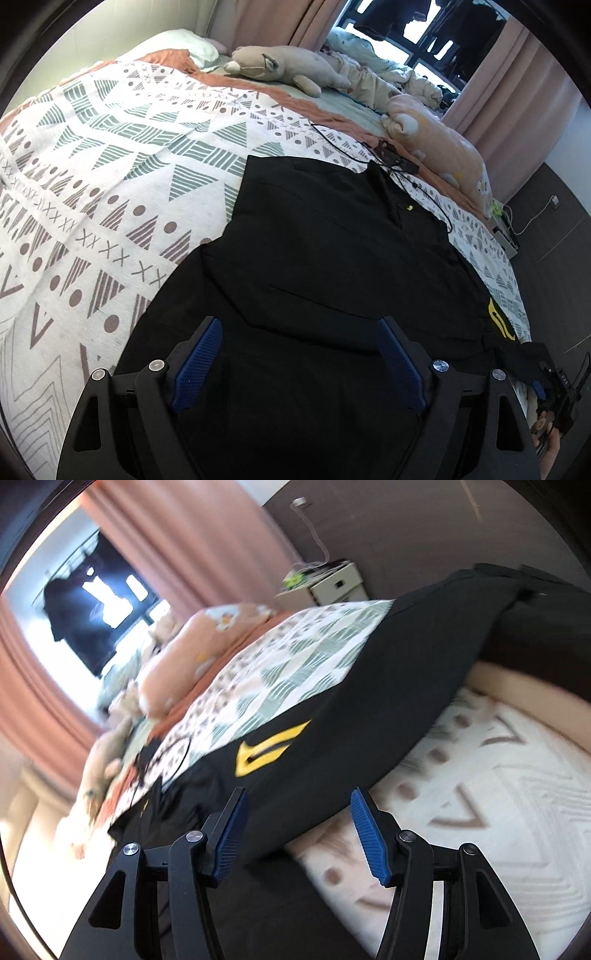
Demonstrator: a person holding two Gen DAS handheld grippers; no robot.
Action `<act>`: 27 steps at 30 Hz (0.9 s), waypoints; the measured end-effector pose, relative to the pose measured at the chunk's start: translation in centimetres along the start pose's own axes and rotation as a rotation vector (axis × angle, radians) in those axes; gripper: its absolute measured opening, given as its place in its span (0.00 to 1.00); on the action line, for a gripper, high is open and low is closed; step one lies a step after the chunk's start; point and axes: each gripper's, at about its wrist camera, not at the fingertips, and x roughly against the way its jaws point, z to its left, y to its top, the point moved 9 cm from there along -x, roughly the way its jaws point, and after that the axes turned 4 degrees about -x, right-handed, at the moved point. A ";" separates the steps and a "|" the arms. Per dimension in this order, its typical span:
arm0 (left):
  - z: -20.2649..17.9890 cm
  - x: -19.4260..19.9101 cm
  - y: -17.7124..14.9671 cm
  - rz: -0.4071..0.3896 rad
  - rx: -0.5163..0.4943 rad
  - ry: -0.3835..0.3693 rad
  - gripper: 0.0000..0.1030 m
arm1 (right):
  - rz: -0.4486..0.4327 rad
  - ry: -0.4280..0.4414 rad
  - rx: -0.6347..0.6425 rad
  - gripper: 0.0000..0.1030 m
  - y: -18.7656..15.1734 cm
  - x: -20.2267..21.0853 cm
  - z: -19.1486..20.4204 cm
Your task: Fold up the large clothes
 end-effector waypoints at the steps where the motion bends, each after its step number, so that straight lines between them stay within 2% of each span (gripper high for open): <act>1: -0.3 0.0 -0.1 -0.001 -0.003 -0.002 0.83 | -0.006 -0.009 -0.014 0.56 0.4 -0.1 -0.7; 9: -1.9 -0.6 -0.5 -0.004 -0.043 0.011 0.83 | -0.023 -0.037 -0.087 0.55 2.2 -1.9 -4.6; 12: -1.8 -0.9 -0.6 -0.002 -0.059 0.027 0.83 | -0.044 -0.026 -0.092 0.51 3.1 -2.7 -5.4; 15: -1.6 -1.1 -0.6 0.000 -0.062 0.033 0.83 | -0.057 -0.013 -0.084 0.27 3.9 -3.4 -5.8; 16: -1.4 -1.2 -0.6 0.000 -0.062 0.036 0.83 | -0.058 -0.008 -0.080 0.10 4.1 -3.6 -5.9; 17: -1.2 -1.3 -0.6 0.000 -0.061 0.039 0.83 | -0.060 0.003 -0.080 0.06 4.2 -3.7 -5.8; 21: -0.9 -1.6 -0.4 0.001 -0.058 0.047 0.83 | -0.095 0.140 -0.084 0.04 4.9 -2.5 -3.7; 27: -0.9 -1.5 -0.1 -0.006 -0.035 0.034 0.83 | -0.114 0.312 -0.033 0.04 4.4 0.1 2.7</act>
